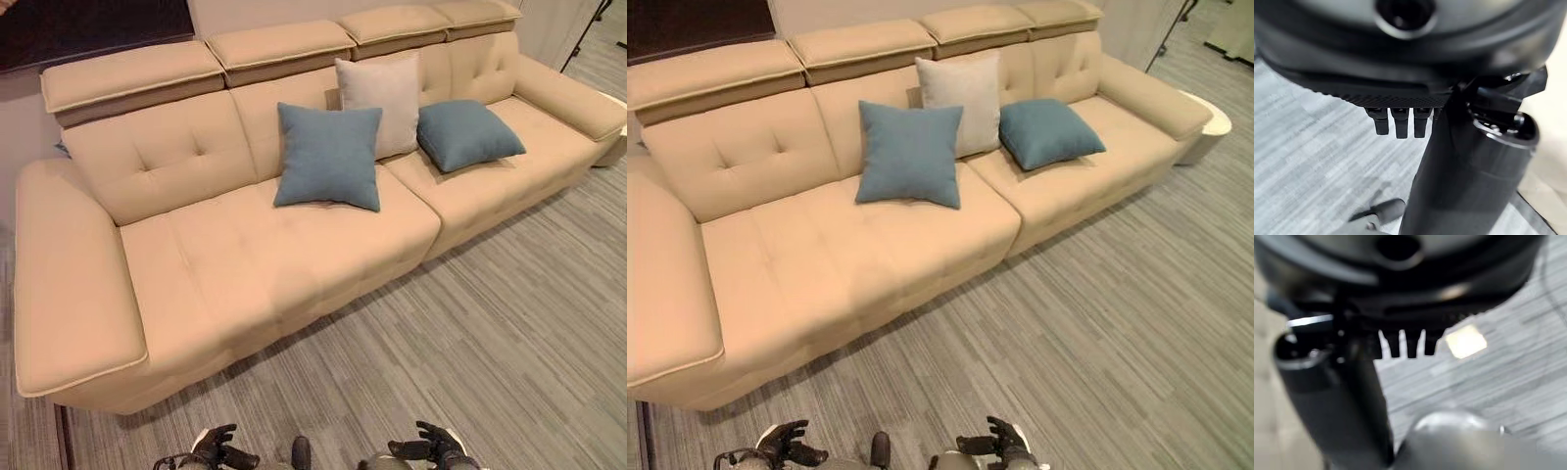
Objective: Pick up all the scattered cushions and arrange them neatly on the sofa.
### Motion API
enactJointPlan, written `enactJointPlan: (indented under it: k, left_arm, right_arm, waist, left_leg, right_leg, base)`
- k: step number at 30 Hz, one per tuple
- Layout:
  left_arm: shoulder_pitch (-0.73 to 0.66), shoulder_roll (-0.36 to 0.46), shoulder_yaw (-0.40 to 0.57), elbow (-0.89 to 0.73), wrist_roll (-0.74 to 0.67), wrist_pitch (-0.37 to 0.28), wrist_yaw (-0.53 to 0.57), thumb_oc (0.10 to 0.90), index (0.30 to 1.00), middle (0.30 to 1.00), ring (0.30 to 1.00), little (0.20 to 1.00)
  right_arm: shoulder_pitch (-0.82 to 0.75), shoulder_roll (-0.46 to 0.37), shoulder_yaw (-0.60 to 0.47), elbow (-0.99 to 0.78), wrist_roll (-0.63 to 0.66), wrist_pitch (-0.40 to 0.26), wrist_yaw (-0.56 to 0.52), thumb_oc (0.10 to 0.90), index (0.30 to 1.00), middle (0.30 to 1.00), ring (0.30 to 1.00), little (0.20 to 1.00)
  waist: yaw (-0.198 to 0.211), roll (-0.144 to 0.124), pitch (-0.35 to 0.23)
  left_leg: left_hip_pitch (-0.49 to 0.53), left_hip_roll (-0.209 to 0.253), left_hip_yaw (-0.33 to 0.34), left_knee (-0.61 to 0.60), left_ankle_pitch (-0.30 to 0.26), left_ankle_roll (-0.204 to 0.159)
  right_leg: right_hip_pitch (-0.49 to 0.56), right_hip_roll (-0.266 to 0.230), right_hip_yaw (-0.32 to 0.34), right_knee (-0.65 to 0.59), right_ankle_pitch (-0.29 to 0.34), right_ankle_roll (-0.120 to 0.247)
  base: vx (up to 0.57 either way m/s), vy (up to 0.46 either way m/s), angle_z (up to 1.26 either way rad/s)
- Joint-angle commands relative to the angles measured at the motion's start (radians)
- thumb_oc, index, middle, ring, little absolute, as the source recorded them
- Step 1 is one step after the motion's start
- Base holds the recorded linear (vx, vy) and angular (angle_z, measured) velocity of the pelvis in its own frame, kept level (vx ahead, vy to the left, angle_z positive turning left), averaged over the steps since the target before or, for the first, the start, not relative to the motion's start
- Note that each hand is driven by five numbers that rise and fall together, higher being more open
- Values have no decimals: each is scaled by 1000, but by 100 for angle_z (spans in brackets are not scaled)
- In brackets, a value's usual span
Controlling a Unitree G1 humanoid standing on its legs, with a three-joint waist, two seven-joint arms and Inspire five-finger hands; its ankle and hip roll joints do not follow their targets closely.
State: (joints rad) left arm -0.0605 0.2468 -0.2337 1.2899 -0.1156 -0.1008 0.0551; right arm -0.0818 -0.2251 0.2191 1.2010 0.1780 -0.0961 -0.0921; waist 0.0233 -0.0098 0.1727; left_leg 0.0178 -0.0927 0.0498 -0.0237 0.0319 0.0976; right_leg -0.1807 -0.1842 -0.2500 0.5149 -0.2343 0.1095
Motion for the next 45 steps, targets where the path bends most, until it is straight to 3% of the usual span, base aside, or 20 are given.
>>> enactJointPlan:
  k: [1, 2, 5, 8, 11, 13, 14, 15, 17, 20, 21, 22, 24, 29, 33, 36, 38, 40, 41, 45]
  left_arm:
    - [-17, 0, 14, -10, 28, -12, 8, 800, 900, 900, 900, 900]
    - [-18, 2, 16, -2, 29, -14, 11, 800, 900, 900, 900, 900]
    - [-17, -2, 12, 3, 39, -20, 19, 800, 900, 900, 900, 900]
    - [-17, -9, 7, -7, 27, -24, 15, 800, 900, 900, 900, 900]
    - [-27, -17, 4, -22, -11, -31, 13, 800, 900, 900, 900, 900]
    - [-40, -17, -3, -43, -30, -31, 15, 800, 900, 900, 900, 900]
    - [-46, -16, -3, -51, -43, -33, 15, 800, 900, 900, 900, 900]
    - [-45, -16, -3, -51, -43, -33, 15, 800, 900, 900, 900, 900]
    - [-46, -18, -8, -56, -51, -37, 14, 800, 900, 900, 900, 900]
    - [-43, -20, -13, -56, -46, -36, 9, 800, 900, 900, 900, 900]
    - [-43, -20, -13, -56, -46, -36, 9, 800, 900, 900, 900, 900]
    - [-42, -19, -13, -59, -42, -33, 8, 800, 900, 900, 900, 900]
    - [-40, -12, -9, -61, -46, -35, 7, 800, 900, 900, 900, 900]
    - [-30, -3, 6, -58, -49, -32, 0, 800, 900, 900, 900, 900]
    - [-28, 8, 21, -55, -40, -28, -3, 800, 900, 900, 900, 900]
    - [-29, 21, 29, -62, -39, -25, 1, 800, 900, 900, 900, 900]
    - [-29, 27, 33, -62, -43, -27, 1, 800, 900, 900, 900, 900]
    - [-29, 27, 33, -62, -43, -27, 1, 800, 900, 900, 900, 900]
    - [-24, 28, 33, -49, -39, -28, -1, 800, 900, 900, 900, 900]
    - [-21, 26, 36, -31, -27, -28, -2, 800, 900, 900, 900, 900]
  right_arm:
    - [-28, -63, -9, -25, -12, -15, -14, 800, 900, 900, 900, 900]
    - [-31, -68, -8, -22, -22, -10, -15, 800, 900, 900, 900, 900]
    - [-22, -63, -6, -23, -16, -11, -14, 800, 900, 900, 900, 900]
    - [-17, -67, -10, -24, -4, -16, -17, 800, 900, 900, 900, 900]
    - [-21, -72, -17, -26, 35, -30, -24, 800, 900, 900, 900, 900]
    - [-23, -77, -15, -31, 48, -34, -30, 800, 900, 900, 900, 900]
    - [-19, -79, -15, -24, 59, -31, -28, 800, 900, 900, 900, 900]
    - [-19, -80, -15, -24, 59, -31, -28, 800, 900, 900, 900, 900]
    - [-11, -80, -18, -18, 68, -29, -27, 800, 900, 900, 900, 900]
    - [4, -82, -22, -9, 72, -31, -30, 800, 900, 900, 900, 900]
    - [4, -82, -22, -9, 72, -31, -30, 800, 900, 900, 900, 900]
    - [6, -84, -23, -3, 71, -31, -32, 800, 900, 900, 900, 900]
    - [5, -76, -16, 2, 64, -29, -30, 800, 900, 900, 900, 900]
    - [16, -60, -8, -1, 48, -28, -22, 800, 900, 900, 900, 900]
    - [13, -52, -11, -9, 30, -26, -11, 800, 900, 900, 900, 900]
    - [0, -47, -15, -17, 27, -22, -6, 800, 900, 900, 900, 900]
    - [-5, -47, -20, -19, 31, -25, -2, 800, 900, 900, 900, 900]
    - [-5, -47, -20, -19, 31, -25, -2, 800, 900, 900, 900, 900]
    - [-5, -50, -27, -17, 36, -26, -2, 800, 900, 900, 900, 900]
    - [-5, -55, -28, -11, 35, -24, -5, 800, 900, 900, 900, 900]
  waist:
    - [25, 18, -8]
    - [18, 12, -5]
    - [12, -7, -17]
    - [8, -10, -23]
    - [14, -20, 1]
    - [23, -38, 29]
    - [29, -52, 37]
    - [32, -47, 40]
    - [37, -52, 40]
    - [35, -53, 27]
    - [35, -54, 28]
    - [38, -47, 21]
    - [54, -41, 16]
    - [69, -58, -7]
    - [81, -66, -26]
    - [66, -53, -10]
    - [58, -33, -1]
    - [58, -34, -1]
    - [41, -20, -2]
    - [31, -11, -9]
  left_leg:
    - [0, 60, -45, 100, -146, -40]
    - [29, 64, -50, 84, -155, -55]
    - [66, 72, -59, 84, -182, -74]
    - [56, 94, -61, 122, -187, -101]
    - [-56, 149, -33, 376, -88, -163]
    - [-146, 168, -27, 537, -27, -162]
    - [-186, 191, 4, 597, -24, -153]
    - [-185, 197, 4, 606, -31, -154]
    - [-229, 188, 16, 582, -49, -147]
    - [-259, 194, 85, 394, -67, -142]
    - [-256, 193, 86, 392, -66, -142]
    - [-261, 185, 95, 276, -36, -144]
    - [-270, 164, 84, 195, 10, -150]
    - [-252, 121, 53, 212, -16, -129]
    - [-194, 87, 59, 193, -68, -86]
    - [-148, 67, 44, 184, -93, -50]
    - [-128, 65, 34, 179, -101, -37]
    - [-127, 64, 34, 179, -101, -37]
    - [-84, 48, 4, 147, -106, -32]
    - [-49, 50, -14, 99, -108, -37]
  right_leg:
    - [29, 20, -22, -272, 208, 4]
    - [8, -10, -20, -372, 254, 17]
    - [42, 12, -6, -414, 262, 18]
    - [65, 31, -13, -434, 252, 5]
    - [125, 66, -31, -463, 222, -43]
    - [149, 75, -38, -476, 212, -73]
    - [179, 89, -45, -497, 195, -87]
    - [184, 95, -43, -497, 194, -88]
    - [207, 103, -45, -513, 186, -90]
    - [239, 116, -63, -544, 162, -74]
    - [240, 115, -63, -544, 162, -74]
    - [256, 131, -59, -549, 152, -70]
    - [285, 156, -35, -543, 130, -65]
    - [301, 147, -17, -494, 101, -56]
    - [275, 108, -16, -366, 100, -14]
    - [182, 64, -9, -168, 187, 35]
    - [135, 50, -6, -84, 218, 48]
    - [135, 49, -6, -82, 217, 48]
    - [107, 61, 11, -120, 188, 22]
    - [84, 60, 15, -236, 176, 6]
  base:
    - [393, -261, -17]
    - [177, -114, -15]
    - [270, -196, -4]
    - [225, -203, 22]
    - [104, -241, 39]
    - [89, -270, 14]
    - [131, -209, -17]
    - [182, -167, -16]
    - [190, -76, -2]
    - [213, -11, 21]
    - [264, 60, 33]
    - [266, 67, 17]
    - [396, 110, -1]
    - [234, 123, -30]
    - [167, 158, 7]
    - [114, 183, 0]
    - [94, 116, 24]
    - [112, 49, 58]
    - [230, 47, 36]
    - [162, -19, 25]
